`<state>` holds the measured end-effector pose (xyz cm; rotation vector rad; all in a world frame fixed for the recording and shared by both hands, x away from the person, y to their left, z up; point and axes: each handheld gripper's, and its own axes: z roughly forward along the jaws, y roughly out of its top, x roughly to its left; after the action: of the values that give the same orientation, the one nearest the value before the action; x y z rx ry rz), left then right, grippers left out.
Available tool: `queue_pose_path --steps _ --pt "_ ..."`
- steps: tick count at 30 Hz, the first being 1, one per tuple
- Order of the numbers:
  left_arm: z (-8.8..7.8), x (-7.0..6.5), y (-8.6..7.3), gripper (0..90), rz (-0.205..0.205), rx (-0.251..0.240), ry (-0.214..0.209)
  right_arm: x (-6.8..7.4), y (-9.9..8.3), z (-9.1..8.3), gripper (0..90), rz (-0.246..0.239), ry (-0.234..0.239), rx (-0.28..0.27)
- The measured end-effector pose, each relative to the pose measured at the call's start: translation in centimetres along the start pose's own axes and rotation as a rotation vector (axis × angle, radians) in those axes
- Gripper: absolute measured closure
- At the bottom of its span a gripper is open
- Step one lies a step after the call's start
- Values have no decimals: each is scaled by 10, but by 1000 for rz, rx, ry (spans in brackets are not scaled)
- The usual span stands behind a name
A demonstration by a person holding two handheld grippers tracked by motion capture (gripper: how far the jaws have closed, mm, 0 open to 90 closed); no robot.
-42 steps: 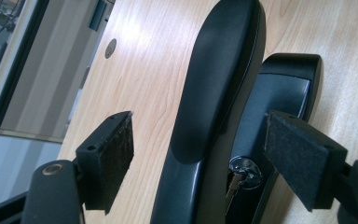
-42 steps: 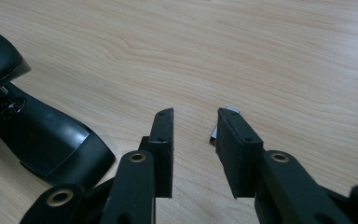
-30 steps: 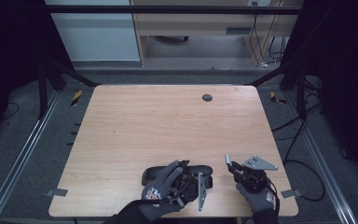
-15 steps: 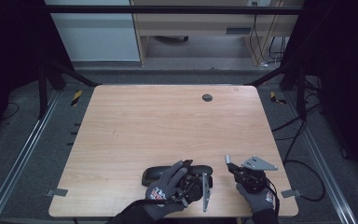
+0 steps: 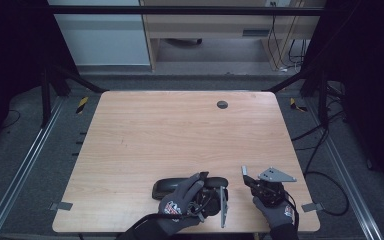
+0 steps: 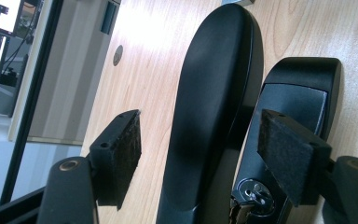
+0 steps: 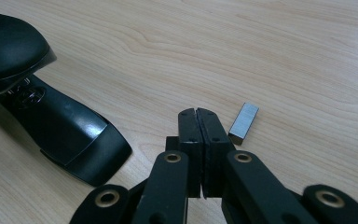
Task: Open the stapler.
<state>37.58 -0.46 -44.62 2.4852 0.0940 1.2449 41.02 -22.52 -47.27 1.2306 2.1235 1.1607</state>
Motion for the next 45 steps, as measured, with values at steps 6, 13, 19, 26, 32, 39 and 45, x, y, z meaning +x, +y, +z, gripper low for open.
queue_pose_path --steps 6,13,19,26,32,39,45 --pt "3 -2 2 332 14 12 10 0 0 0 900 -1 -2 -2" --pt "4 -2 4 375 28 13 26 0 0 0 900 1 1 0" --pt "4 -4 5 412 31 14 28 0 0 0 900 4 2 0" --pt "5 -3 5 454 30 16 32 0 0 0 900 10 7 3" --pt "5 -5 6 474 36 17 38 1 0 0 900 11 13 3" --pt "5 -6 6 494 42 15 44 2 0 1 900 2 18 4" --pt "6 -7 6 520 41 11 43 6 0 4 900 0 47 1"
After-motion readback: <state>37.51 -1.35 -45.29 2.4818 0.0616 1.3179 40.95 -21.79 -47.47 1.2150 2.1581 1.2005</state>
